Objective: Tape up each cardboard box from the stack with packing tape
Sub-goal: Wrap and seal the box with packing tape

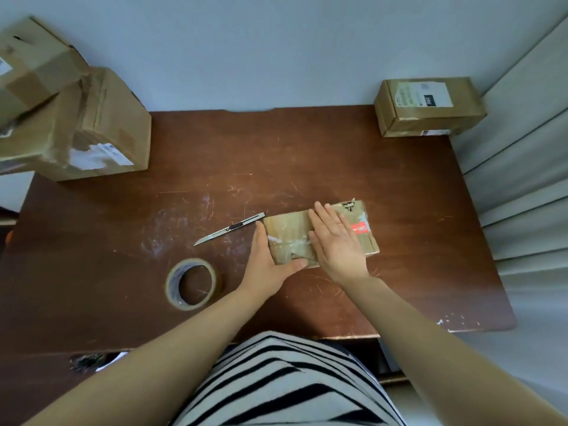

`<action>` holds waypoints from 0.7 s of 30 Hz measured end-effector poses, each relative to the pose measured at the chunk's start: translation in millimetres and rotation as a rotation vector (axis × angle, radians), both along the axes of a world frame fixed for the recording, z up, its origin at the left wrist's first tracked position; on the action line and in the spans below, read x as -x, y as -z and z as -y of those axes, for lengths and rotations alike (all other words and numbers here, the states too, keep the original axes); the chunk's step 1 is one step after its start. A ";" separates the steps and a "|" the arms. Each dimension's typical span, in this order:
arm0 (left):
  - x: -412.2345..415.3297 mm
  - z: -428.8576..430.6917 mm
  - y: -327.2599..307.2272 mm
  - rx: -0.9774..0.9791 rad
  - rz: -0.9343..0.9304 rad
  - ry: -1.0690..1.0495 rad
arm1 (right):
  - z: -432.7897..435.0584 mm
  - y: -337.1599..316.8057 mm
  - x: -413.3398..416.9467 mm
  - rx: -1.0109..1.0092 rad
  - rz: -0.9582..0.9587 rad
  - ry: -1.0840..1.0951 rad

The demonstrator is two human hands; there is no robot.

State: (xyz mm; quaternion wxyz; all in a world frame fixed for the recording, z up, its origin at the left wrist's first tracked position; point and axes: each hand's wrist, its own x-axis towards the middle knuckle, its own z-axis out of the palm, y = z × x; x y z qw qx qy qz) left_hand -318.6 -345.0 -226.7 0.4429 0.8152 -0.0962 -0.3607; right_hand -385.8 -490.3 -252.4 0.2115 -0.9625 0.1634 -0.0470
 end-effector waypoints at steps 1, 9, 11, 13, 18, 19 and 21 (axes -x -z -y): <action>-0.3 0.9 1.4 0.016 -0.008 -0.012 | 0.2 2.6 -0.6 0.030 -0.026 -0.003; -1.2 7.3 10.5 0.091 -0.176 -0.158 | -2.2 5.1 -1.1 0.145 -0.090 -0.004; -2.4 7.5 14.5 0.093 -0.192 -0.178 | -3.1 3.7 -0.1 0.137 -0.112 -0.015; -3.3 7.0 19.0 0.095 -0.201 -0.186 | -3.2 3.3 0.0 0.131 -0.123 -0.014; -2.9 5.1 23.0 0.116 -0.206 -0.187 | -4.4 1.2 -0.6 0.141 -0.166 -0.016; -3.0 5.9 22.7 0.120 -0.214 -0.187 | -4.1 0.5 -0.7 0.142 -0.176 -0.017; -3.1 6.1 24.1 0.133 -0.223 -0.193 | -4.3 -1.1 -1.2 0.142 -0.190 -0.018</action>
